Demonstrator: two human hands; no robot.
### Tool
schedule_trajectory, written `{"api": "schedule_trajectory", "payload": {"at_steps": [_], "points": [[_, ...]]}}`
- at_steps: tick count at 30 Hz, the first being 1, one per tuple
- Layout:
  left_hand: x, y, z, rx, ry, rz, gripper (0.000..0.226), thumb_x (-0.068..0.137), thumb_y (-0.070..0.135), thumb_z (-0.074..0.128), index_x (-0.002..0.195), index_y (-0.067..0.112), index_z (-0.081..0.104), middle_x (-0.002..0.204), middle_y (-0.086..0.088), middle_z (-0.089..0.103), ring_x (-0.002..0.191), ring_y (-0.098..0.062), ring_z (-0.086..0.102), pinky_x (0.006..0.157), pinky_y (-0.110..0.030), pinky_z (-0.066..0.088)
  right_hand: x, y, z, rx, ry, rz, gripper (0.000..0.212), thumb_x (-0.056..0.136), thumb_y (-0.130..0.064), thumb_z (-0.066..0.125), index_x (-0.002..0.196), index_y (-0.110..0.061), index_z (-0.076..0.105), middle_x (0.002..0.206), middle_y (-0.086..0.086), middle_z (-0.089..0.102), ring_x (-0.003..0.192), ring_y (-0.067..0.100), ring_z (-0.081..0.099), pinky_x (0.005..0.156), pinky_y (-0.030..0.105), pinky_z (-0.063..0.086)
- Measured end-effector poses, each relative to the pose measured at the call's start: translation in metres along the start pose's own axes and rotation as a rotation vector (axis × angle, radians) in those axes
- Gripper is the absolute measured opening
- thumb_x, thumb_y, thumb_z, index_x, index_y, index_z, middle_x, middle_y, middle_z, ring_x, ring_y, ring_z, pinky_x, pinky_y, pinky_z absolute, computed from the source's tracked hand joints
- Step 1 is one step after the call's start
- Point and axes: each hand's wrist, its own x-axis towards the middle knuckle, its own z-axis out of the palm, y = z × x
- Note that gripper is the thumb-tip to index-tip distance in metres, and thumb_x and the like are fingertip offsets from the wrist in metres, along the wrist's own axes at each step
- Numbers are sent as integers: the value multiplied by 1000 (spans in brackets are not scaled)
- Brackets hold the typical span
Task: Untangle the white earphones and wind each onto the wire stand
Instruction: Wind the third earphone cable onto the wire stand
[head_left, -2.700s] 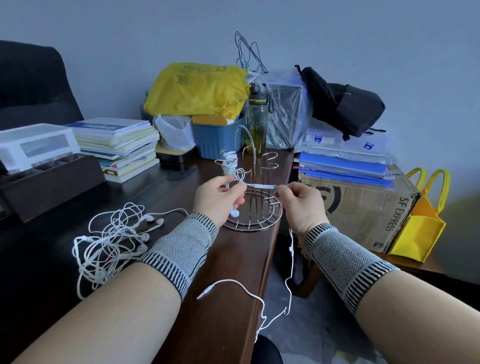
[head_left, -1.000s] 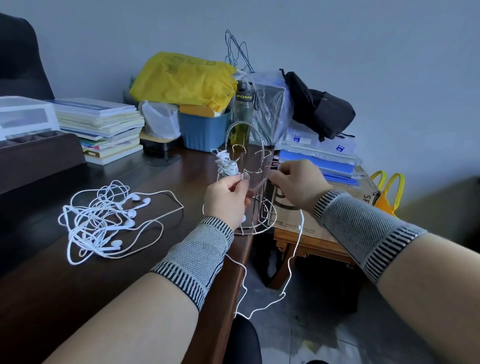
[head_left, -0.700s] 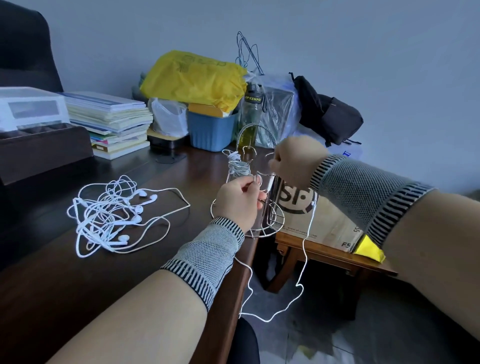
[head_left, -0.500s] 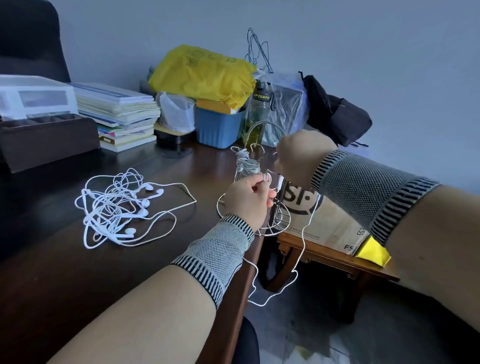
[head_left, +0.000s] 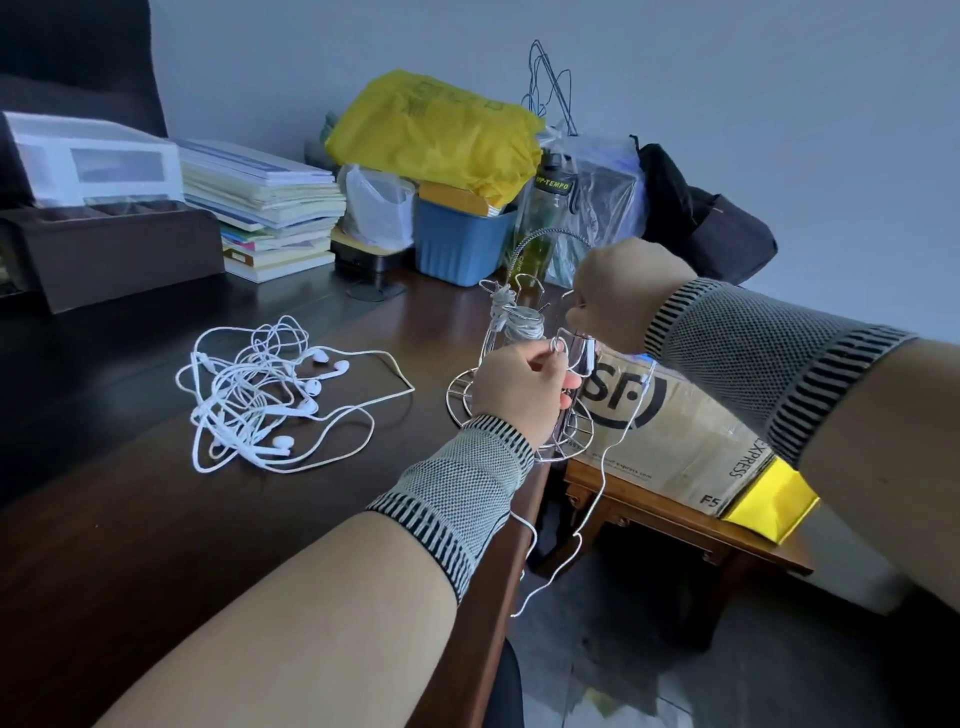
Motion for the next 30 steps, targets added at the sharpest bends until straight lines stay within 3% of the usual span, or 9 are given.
{"api": "schedule_trajectory", "payload": {"at_steps": [4, 8, 12, 16, 19, 24, 27, 30], "points": [[-2, 0, 0, 13, 15, 6, 24, 98, 21, 56, 115, 10, 69, 69, 7, 69, 41, 3, 55, 42, -13, 43, -1, 8, 0, 46, -11, -6, 32, 96, -34, 51, 83, -5, 58, 72, 5, 52, 75, 23, 54, 59, 26, 41], [-2, 0, -1, -9, 12, 1, 22, 98, 23, 58, 114, 12, 69, 68, 9, 68, 41, 3, 55, 46, -15, 50, -4, 30, 8, 169, -1, 12, 44, 96, -38, 51, 75, -1, 63, 73, 7, 57, 70, 22, 56, 61, 26, 44], [-1, -1, 0, -50, 14, -19, 24, 97, 22, 59, 115, 10, 68, 68, 7, 69, 42, 3, 55, 50, -16, 52, -22, 46, 14, 352, -129, 3, 40, 95, -40, 54, 61, -19, 60, 62, 0, 54, 58, 12, 48, 53, 25, 34], [-1, -2, 0, -35, 14, -12, 25, 97, 20, 59, 119, 9, 67, 73, 4, 71, 43, 3, 56, 49, -13, 49, -35, 49, 20, 404, -205, -6, 36, 95, -40, 53, 64, -24, 63, 58, -2, 54, 55, 11, 50, 51, 24, 36], [-1, -3, 0, -11, 16, 1, 26, 98, 20, 58, 119, 9, 67, 71, 5, 71, 42, 2, 54, 50, -16, 51, -38, 52, 30, 442, -206, 56, 36, 96, -32, 53, 75, -8, 70, 59, 0, 59, 52, 11, 50, 49, 20, 39], [0, -4, 0, 0, 13, -7, 26, 98, 18, 57, 121, 9, 67, 66, 6, 71, 43, 0, 53, 54, -23, 51, -41, 44, 46, 819, -253, 144, 17, 93, -18, 58, 85, -12, 71, 62, -5, 68, 38, 3, 52, 48, 14, 47], [-1, -3, 0, 7, 12, -6, 27, 98, 18, 56, 121, 10, 66, 69, 4, 73, 44, -1, 53, 53, -24, 51, -44, 35, 51, 872, -256, 93, 15, 93, -23, 59, 99, -17, 71, 78, -6, 73, 43, 4, 51, 53, 16, 48], [-1, -3, 0, 30, 22, -9, 25, 98, 19, 55, 118, 9, 68, 67, 5, 72, 43, -2, 53, 49, -24, 50, -45, 28, 55, 838, -263, 58, 21, 96, -32, 54, 98, -20, 71, 79, -8, 73, 44, 5, 45, 54, 20, 43]]}}
